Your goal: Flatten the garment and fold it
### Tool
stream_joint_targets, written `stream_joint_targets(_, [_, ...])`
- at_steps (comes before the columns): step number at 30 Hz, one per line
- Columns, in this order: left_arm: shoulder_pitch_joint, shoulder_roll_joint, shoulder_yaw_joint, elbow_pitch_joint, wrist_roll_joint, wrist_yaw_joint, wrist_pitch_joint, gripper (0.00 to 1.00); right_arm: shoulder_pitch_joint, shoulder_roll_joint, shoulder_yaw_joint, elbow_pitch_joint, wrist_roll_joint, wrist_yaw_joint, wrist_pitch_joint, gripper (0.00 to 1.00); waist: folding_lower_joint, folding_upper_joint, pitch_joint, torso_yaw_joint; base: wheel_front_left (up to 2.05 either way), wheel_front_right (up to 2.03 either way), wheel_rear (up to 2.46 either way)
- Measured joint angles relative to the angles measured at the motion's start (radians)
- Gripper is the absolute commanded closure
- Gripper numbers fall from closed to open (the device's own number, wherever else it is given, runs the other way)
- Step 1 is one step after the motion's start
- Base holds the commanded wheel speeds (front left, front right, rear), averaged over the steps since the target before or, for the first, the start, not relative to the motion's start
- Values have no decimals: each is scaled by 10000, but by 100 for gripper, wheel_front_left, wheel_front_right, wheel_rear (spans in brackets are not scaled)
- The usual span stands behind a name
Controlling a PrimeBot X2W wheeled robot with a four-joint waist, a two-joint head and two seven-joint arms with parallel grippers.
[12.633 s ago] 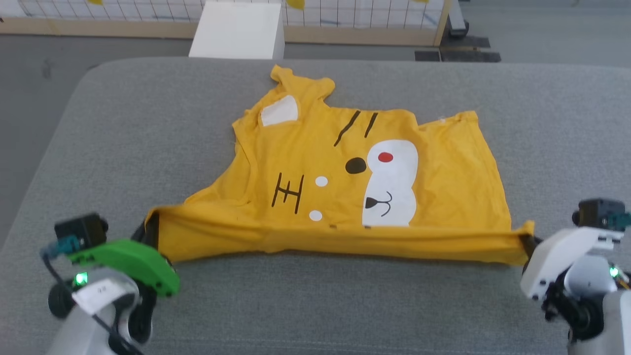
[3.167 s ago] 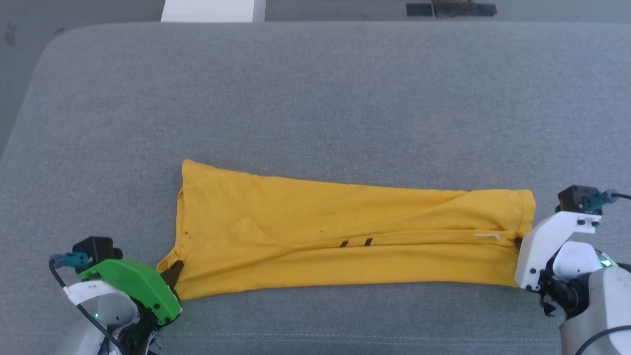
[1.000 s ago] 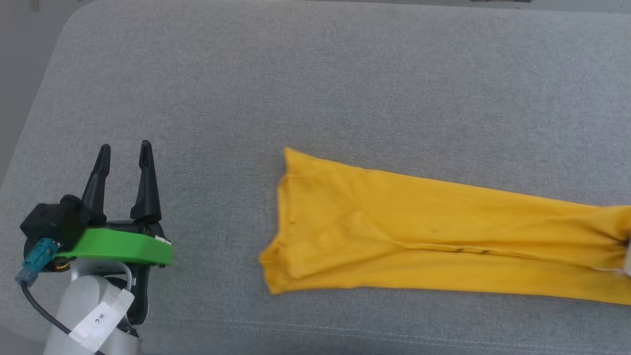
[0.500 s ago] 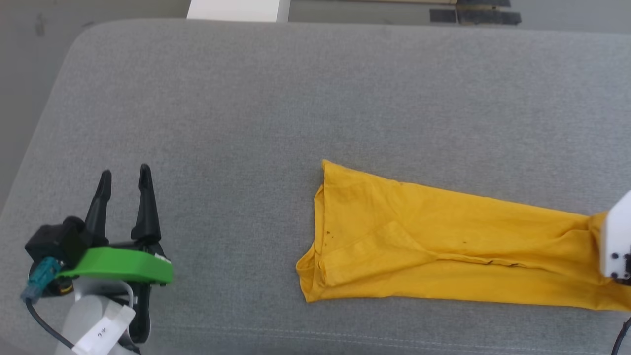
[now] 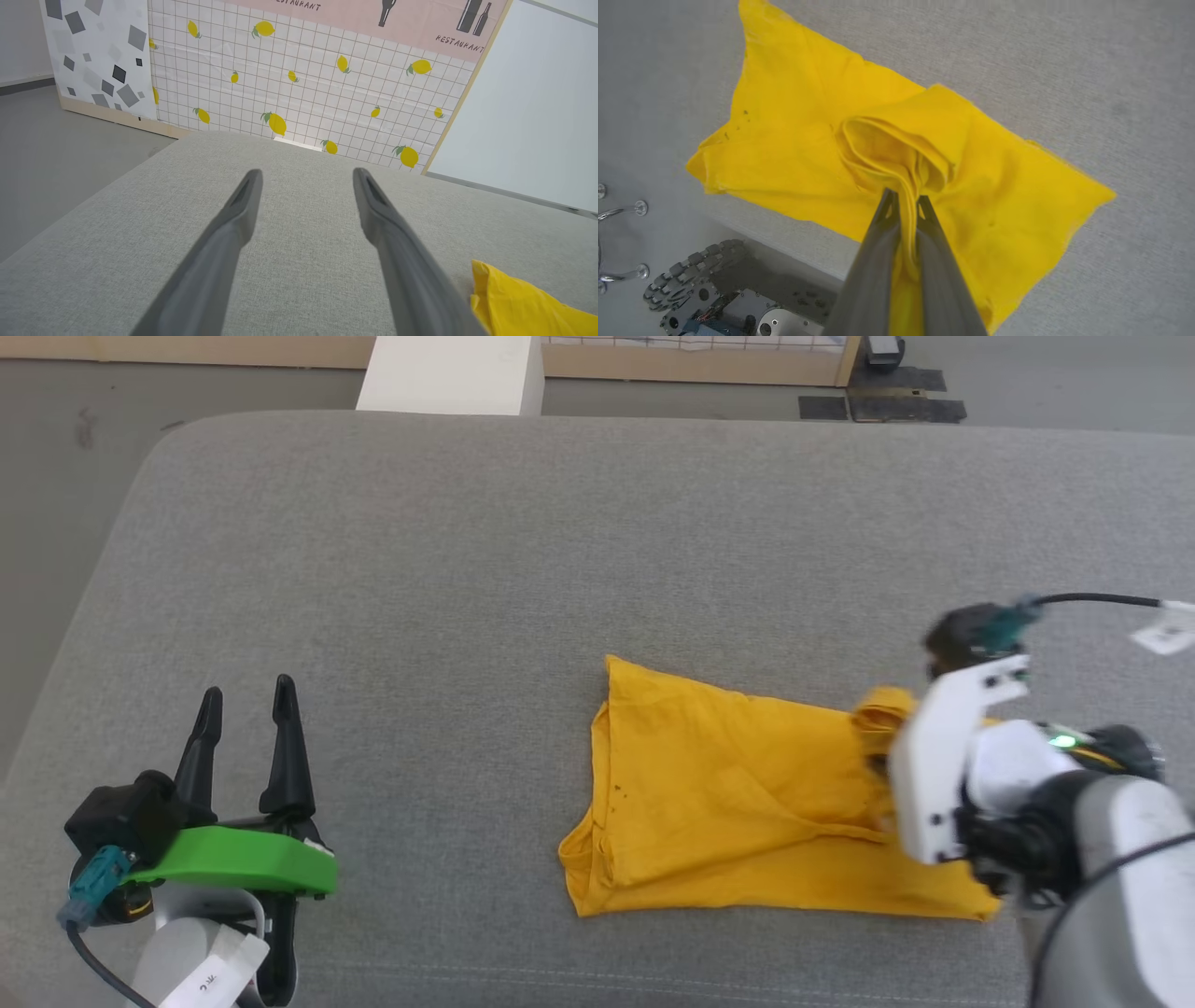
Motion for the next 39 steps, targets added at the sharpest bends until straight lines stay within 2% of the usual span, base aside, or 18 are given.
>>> stream_joint_targets(7, [30, -98, 35, 44, -2, 0, 0, 0, -715, 602, 1323, 1522, 263, 0, -1231, 100, 0, 0, 79, 315, 0, 0, 0])
stream_joint_targets(14, [47, -167, 75, 84, -4, -6, 0, 0, -1594, 677, 2443, 3200, 717, 0, -2309, 100, 0, 0, 299, 707, 0, 0, 0])
stream_joint_targets(24, [3, -196, 12, 203, -12, -10, 0, 0, -2083, 694, 3081, 5866, 1129, 0, -4224, 100, 0, 0, 710, 1162, 0, 0, 0])
stream_joint_targets(25, [-2, -196, 13, 215, -17, -10, -2, 0, -2148, 694, 3221, 6008, 1160, 0, -4456, 85, 0, 0, 741, 1184, 0, 0, 0])
stream_joint_targets(26, [-6, -194, 17, 238, -17, -10, 0, 0, -2219, 677, 3373, 6102, 1363, 0, -4638, 29, 0, 0, 759, 1195, 0, 0, 0])
stream_joint_targets(27, [-6, -194, 27, 261, -17, -12, 0, 0, -2274, 667, 3538, 6174, 1593, 0, -4817, 0, 0, 0, 754, 1191, 0, 0, 0])
stream_joint_targets(34, [55, -196, 27, 341, -15, -13, 0, 0, -2657, 692, 4840, 5754, 3233, 0, -5377, 0, 0, 0, 442, 926, 0, 0, 0])
stream_joint_targets(39, [167, -209, 27, 318, 0, -40, 0, 0, -2780, 734, 4759, 4959, 3570, 0, -5998, 0, 0, 0, 106, 548, 0, 0, 0])
